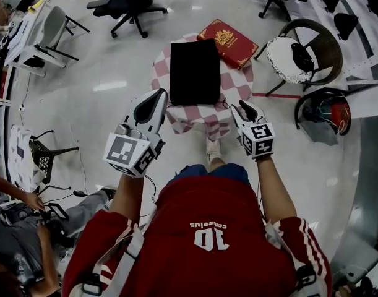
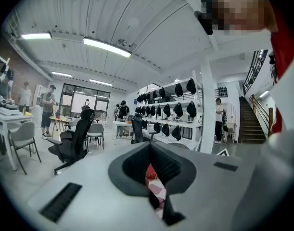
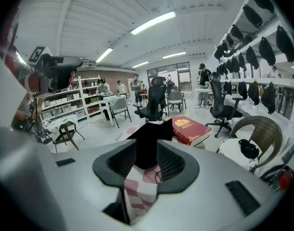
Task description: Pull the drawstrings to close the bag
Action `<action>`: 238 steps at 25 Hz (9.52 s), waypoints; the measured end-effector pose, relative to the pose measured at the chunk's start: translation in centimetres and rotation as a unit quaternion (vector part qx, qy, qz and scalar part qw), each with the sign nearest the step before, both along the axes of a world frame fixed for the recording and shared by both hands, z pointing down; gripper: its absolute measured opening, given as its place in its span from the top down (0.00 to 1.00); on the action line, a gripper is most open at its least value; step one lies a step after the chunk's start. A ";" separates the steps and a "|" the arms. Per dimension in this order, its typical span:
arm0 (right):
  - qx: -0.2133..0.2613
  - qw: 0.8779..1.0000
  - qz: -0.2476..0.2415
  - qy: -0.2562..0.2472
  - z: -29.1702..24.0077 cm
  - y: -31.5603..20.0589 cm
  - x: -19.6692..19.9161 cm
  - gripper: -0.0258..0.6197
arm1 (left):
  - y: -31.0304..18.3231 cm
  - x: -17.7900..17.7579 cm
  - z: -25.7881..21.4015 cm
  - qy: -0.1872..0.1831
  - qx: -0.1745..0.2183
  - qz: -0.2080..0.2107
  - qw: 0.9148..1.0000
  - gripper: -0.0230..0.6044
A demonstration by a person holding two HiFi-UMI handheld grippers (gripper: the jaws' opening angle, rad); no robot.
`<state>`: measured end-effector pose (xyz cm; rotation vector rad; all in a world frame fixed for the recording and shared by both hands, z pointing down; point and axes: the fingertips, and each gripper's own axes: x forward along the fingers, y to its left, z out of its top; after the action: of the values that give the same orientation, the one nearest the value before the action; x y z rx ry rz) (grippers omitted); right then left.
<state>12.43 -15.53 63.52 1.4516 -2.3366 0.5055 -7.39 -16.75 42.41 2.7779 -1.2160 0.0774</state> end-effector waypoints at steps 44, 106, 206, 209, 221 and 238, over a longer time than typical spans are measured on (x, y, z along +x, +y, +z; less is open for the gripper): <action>-0.077 0.987 -0.029 0.136 18.8 -7.5 -0.6 0.93 | -4.6 -2.5 5.6 -0.012 -0.025 -0.066 0.997 0.95; 0.069 0.997 -0.021 -0.035 -17.6 -18.6 -5.3 0.94 | -2.3 4.2 13.1 -0.059 -0.119 0.090 0.987 0.67; 0.155 0.979 0.128 -0.024 -24.1 -12.3 8.4 0.94 | -12.7 -3.2 -1.1 -0.047 -0.026 -0.105 0.993 0.95; 0.159 0.978 0.137 -0.016 -24.2 -12.0 8.9 0.94 | -13.0 -4.1 -2.4 -0.051 -0.012 -0.125 0.991 0.95; 0.160 0.971 0.179 -0.016 -24.0 -11.4 10.7 0.94 | -13.4 -8.9 -4.4 -0.065 0.009 -0.202 0.977 0.95; 0.144 0.956 0.256 0.004 -23.3 -11.4 14.9 0.94 | -15.1 -15.9 -3.5 -0.046 -0.019 -0.298 0.953 0.92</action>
<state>27.29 -26.88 40.25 2.2112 -2.0748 0.2854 -23.34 -31.82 38.94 2.2734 -1.9882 0.1756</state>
